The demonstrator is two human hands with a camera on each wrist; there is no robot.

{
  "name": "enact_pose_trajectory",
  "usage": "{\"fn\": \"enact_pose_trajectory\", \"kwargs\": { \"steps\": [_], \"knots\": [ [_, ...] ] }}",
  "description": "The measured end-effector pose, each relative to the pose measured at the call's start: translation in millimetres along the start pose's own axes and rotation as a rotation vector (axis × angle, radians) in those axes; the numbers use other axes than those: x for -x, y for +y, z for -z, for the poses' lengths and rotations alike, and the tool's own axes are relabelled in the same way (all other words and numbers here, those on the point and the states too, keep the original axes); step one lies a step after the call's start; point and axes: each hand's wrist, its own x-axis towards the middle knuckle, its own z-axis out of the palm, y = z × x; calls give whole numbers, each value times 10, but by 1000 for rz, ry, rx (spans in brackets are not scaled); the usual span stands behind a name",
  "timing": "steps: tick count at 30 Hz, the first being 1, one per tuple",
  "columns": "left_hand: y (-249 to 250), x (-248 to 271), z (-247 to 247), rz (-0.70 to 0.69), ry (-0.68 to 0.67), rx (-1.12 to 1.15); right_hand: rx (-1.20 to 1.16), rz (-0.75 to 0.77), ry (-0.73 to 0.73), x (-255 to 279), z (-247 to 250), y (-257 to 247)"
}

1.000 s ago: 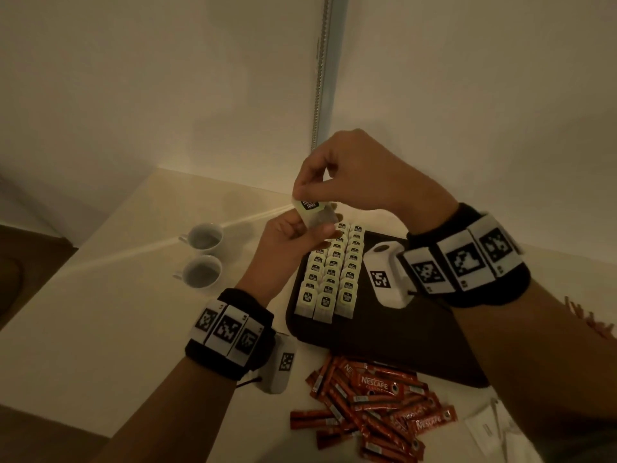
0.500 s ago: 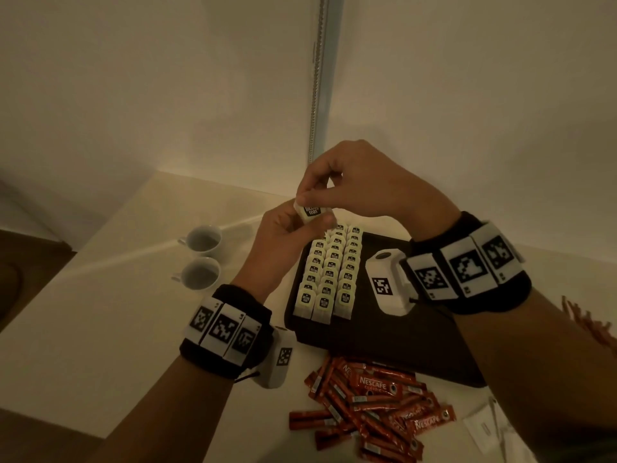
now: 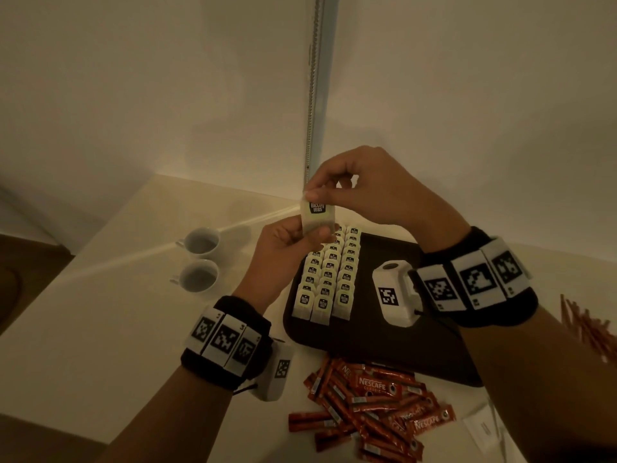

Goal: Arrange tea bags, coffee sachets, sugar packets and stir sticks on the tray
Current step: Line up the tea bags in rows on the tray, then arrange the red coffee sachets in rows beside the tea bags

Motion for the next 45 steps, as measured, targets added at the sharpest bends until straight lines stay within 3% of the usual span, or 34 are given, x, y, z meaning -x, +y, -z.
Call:
{"fn": "enact_pose_trajectory", "kwargs": {
  "steps": [5,8,14,17,24,37,40,45],
  "knots": [
    [-102,93,93,119,-70,-102,-64,-35,87,158,-116,193],
    [-230,284,338,220,-67,-300,-110,-166,86,367,-336,459],
    [-493,920,963,428,121,-437,5,-487,-228,894,-1078,1237],
    [-579,1225,1211,528,221,-455,-55,-617,-311,1096,-1379,1549],
    [-704,1660,1512,663,336,-471,-108,-708,-90,1147,-1632,1810],
    [-705,1752,1468,704,354,-451,-119,-699,56,1046,-1702,1872],
    [-694,1771,1487,684,352,-456,-76,-628,-38,1200,-1490,1704],
    [-743,1835,1519,685,337,-452,32,-585,-490,1862,-1177,1356]
  ]
}}
